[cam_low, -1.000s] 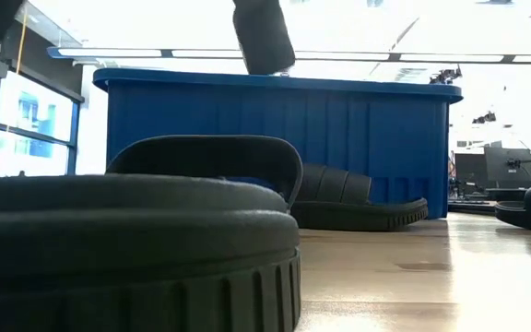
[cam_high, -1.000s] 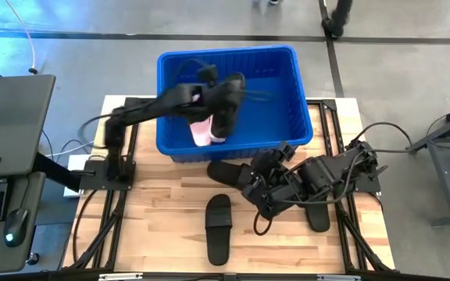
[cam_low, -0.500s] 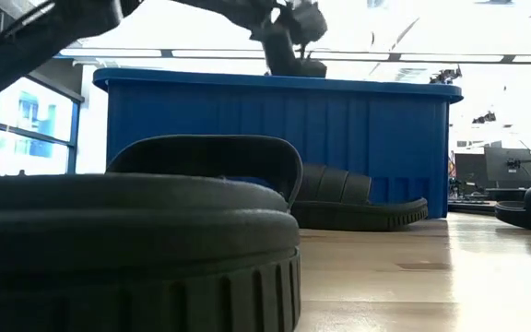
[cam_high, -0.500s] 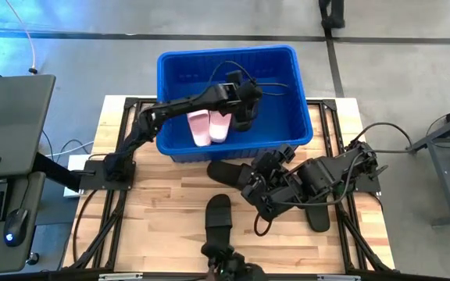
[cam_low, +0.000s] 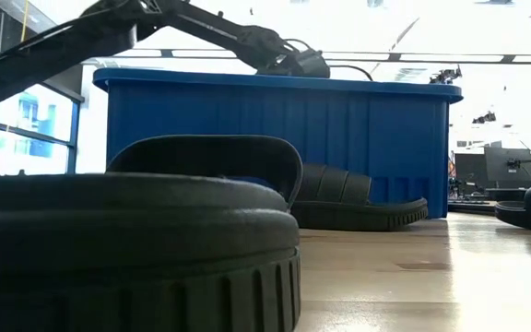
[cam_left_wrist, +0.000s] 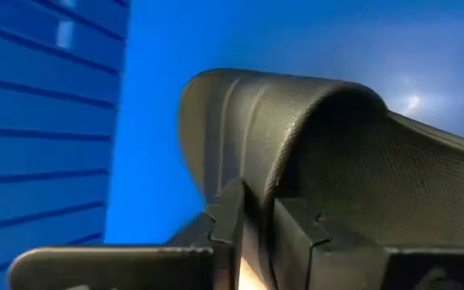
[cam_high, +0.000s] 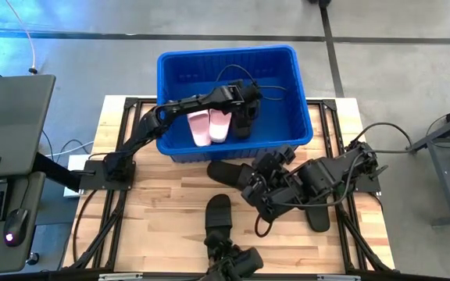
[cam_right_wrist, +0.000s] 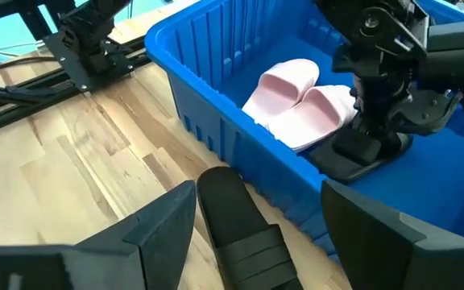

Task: Pick and place slides into bin
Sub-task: Put the black slide into the blue container

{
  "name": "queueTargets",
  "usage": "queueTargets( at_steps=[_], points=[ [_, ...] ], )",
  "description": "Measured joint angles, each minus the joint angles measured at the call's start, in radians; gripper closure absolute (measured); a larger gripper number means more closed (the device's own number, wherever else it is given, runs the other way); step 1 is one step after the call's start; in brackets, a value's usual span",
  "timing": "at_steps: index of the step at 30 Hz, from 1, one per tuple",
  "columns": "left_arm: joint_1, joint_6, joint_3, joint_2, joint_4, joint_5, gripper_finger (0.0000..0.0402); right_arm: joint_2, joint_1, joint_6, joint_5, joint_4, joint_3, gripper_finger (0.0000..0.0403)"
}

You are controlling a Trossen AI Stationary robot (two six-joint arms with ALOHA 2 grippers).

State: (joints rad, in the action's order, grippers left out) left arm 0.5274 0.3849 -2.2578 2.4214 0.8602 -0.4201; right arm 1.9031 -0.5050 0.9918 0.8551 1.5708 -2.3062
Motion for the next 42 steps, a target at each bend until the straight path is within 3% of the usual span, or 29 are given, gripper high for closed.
queueTargets(
  at_steps=[9,16,20,23,27,33,42],
  points=[
    [0.005,0.003,0.000,0.001,-0.023,0.055,0.0284,0.000,-0.027,0.037,-0.006,0.000,0.000,0.0147],
    [0.002,-0.011,0.000,0.001,-0.015,0.233,0.0213,0.000,-0.062,0.066,0.001,0.000,0.000,0.0147],
    [-0.014,-0.053,0.000,-0.009,0.020,0.316,0.0193,0.000,-0.087,0.067,-0.042,0.000,0.000,0.0147],
    [-0.036,-0.054,-0.023,-0.025,0.083,0.320,0.0193,0.000,-0.118,0.078,-0.067,0.000,0.000,0.0147],
    [-0.073,-0.033,-0.097,-0.049,0.138,0.233,0.0208,0.000,-0.168,0.161,-0.010,0.000,0.000,0.0147],
    [-0.117,0.002,-0.066,-0.192,0.105,0.151,0.0235,0.006,-0.244,0.272,0.010,0.000,0.000,0.0147],
    [-0.202,0.032,-0.066,-0.427,0.150,0.164,0.0259,0.108,-0.259,0.350,0.051,0.000,0.000,0.0147]
  ],
)
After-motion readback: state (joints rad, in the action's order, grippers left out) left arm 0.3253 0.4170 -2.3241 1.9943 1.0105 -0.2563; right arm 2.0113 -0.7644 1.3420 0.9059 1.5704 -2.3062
